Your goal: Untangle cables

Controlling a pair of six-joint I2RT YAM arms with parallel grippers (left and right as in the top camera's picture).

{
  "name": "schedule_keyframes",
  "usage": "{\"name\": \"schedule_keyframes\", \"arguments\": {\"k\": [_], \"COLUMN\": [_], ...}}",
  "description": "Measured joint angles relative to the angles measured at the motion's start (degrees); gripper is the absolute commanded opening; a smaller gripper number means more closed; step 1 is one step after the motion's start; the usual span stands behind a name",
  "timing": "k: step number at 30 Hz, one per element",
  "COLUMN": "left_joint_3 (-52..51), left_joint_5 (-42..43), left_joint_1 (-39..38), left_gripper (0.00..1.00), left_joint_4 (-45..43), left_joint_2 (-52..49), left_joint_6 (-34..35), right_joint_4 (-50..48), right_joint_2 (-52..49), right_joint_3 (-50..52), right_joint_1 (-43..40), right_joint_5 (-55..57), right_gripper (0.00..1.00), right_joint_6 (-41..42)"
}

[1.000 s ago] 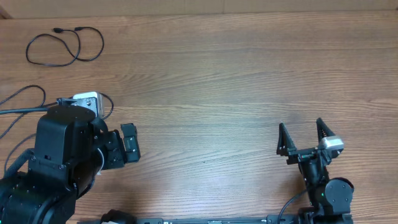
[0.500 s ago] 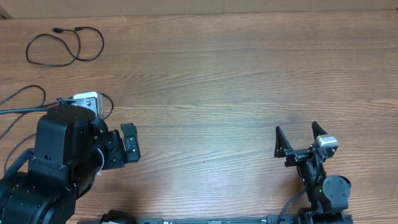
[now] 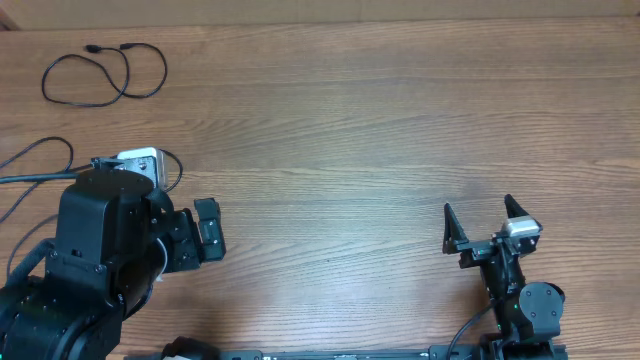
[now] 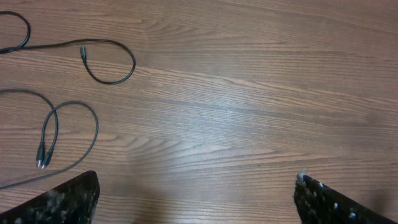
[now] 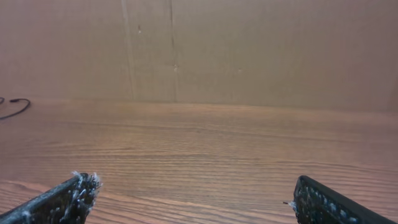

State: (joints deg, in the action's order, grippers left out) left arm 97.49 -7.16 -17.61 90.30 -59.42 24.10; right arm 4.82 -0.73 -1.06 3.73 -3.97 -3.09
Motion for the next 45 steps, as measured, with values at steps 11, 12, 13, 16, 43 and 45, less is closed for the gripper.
{"name": "schedule_keyframes", "arguments": {"k": [11,12,13,16,43,45], "left_joint_3": [0.0,0.0,0.0,0.0,0.0,0.0], "left_joint_5": [0.0,0.0,0.0,0.0,0.0,0.0], "left_joint_1": [0.0,0.0,0.0,0.0,0.0,0.0], "left_gripper": [1.0,0.99,0.99,0.99,1.0,1.0], "left_joint_4": [0.0,0.0,0.0,0.0,0.0,0.0], "left_joint_2": [0.0,0.0,0.0,-0.02,0.0,-0.02], "left_joint_6": [-0.02,0.0,-0.02,-0.02,-0.02,-0.02], "right_joint_4": [0.33,0.31,0.33,0.33,0.31,0.33], "right_joint_2": [0.0,0.0,0.0,0.0,0.0,0.0], "right_joint_3": [0.0,0.0,0.0,0.0,0.0,0.0], "right_joint_1": [0.0,0.0,0.0,0.0,0.0,0.0], "right_joint_5": [0.35,0.35,0.37,0.37,1.4,1.42], "right_gripper": [1.0,1.0,1.0,1.0,1.0,1.0], "right_joint_6": [-1.03,-1.01,-1.03,-1.03,0.35,0.31]}}
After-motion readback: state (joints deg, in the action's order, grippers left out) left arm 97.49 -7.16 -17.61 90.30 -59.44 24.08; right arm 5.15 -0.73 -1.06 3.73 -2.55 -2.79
